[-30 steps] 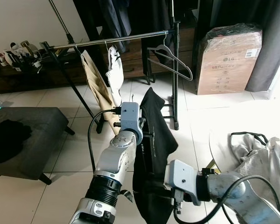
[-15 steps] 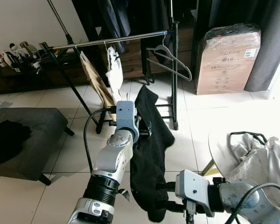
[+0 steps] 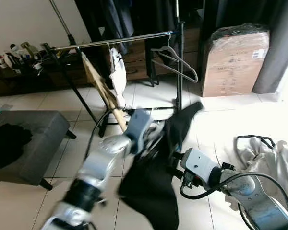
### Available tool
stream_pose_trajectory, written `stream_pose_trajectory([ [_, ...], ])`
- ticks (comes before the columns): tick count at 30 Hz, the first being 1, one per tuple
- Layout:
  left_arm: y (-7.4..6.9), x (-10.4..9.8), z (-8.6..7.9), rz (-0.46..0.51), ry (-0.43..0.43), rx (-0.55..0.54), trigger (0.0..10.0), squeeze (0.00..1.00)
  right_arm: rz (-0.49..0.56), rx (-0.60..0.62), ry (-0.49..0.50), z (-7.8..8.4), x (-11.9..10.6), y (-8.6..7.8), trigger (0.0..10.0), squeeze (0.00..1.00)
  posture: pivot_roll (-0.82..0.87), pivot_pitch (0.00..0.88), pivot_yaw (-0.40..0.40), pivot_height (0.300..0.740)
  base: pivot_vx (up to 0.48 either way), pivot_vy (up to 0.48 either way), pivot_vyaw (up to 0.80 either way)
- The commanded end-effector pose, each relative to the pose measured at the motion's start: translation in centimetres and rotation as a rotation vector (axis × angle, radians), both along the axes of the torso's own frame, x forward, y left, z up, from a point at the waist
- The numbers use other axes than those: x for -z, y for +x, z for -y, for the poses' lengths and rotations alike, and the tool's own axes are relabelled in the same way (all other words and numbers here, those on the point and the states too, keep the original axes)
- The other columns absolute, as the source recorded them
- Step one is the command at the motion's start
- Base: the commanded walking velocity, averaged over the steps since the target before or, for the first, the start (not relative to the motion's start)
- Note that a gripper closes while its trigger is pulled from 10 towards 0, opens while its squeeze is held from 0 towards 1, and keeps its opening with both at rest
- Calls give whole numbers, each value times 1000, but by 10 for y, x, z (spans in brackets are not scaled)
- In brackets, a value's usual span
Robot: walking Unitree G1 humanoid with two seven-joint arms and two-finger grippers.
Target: Hang hanger
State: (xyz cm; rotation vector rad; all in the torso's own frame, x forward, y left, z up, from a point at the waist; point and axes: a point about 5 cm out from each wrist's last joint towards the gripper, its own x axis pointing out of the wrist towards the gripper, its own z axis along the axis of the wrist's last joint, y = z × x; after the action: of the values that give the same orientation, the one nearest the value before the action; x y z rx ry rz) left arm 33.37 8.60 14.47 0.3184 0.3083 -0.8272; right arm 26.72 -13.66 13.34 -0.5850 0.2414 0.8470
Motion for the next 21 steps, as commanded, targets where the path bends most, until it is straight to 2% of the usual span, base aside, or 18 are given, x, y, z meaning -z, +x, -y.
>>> stream_pose_trajectory([
  [1, 2, -5, -10, 26, 4, 24, 10000, 0, 5, -46, 2, -10, 4, -5, 10000, 0, -171, 147, 175, 740, 0, 0, 0],
  [2, 2, -5, -10, 26, 4, 24, 10000, 0, 5, -46, 2, -10, 4, -5, 10000, 0, -171, 147, 175, 740, 0, 0, 0],
  [3, -4, -7, -13, 23, -4, 103, 10000, 0, 14, -38, 0, -10, 4, -4, 10000, 0, -174, 149, 176, 740, 0, 0, 0],
  [4, -4, -7, -13, 23, -4, 103, 10000, 0, 14, -38, 0, -10, 4, -4, 10000, 0, -174, 149, 176, 740, 0, 0, 0],
  [5, -12, -8, -19, 30, 20, 217, 10000, 0, 20, -30, -4, -9, 4, -4, 10000, 0, -175, 149, 177, 740, 0, 0, 0],
  [7, -19, -7, -25, 32, 71, 313, 10000, 0, 17, -30, -21, -6, 5, -4, 10000, 0, -175, 151, 178, 740, 0, 0, 0],
  [12, -27, -8, -35, 40, 108, 433, 10000, 0, 12, -51, -79, -1, 9, -6, 10000, 0, -175, 156, 179, 740, 0, 0, 0],
  [13, -31, -5, -40, 26, 147, 494, 10000, 0, 13, -65, -103, 0, 10, -5, 10000, 0, -174, 155, 179, 740, 0, 0, 0],
  [14, -31, -5, -40, 26, 147, 494, 10000, 0, 13, -65, -103, 0, 10, -5, 10000, 0, -174, 155, 179, 740, 0, 0, 0],
  [15, -38, 1, -46, 0, 204, 581, 10000, 0, 24, -77, -136, 3, 10, -3, 10000, 0, -175, 156, 182, 740, 0, 0, 0],
  [16, -41, 5, -51, 3, 261, 620, 10000, 0, 26, -89, -146, 4, 7, -2, 10000, 0, -177, 153, 183, 740, 0, 0, 0],
  [21, -42, 7, -53, 23, 312, 665, 10000, 0, -7, -152, -157, 2, 7, -7, 10000, 0, -180, 146, 184, 740, 0, 0, 0],
])
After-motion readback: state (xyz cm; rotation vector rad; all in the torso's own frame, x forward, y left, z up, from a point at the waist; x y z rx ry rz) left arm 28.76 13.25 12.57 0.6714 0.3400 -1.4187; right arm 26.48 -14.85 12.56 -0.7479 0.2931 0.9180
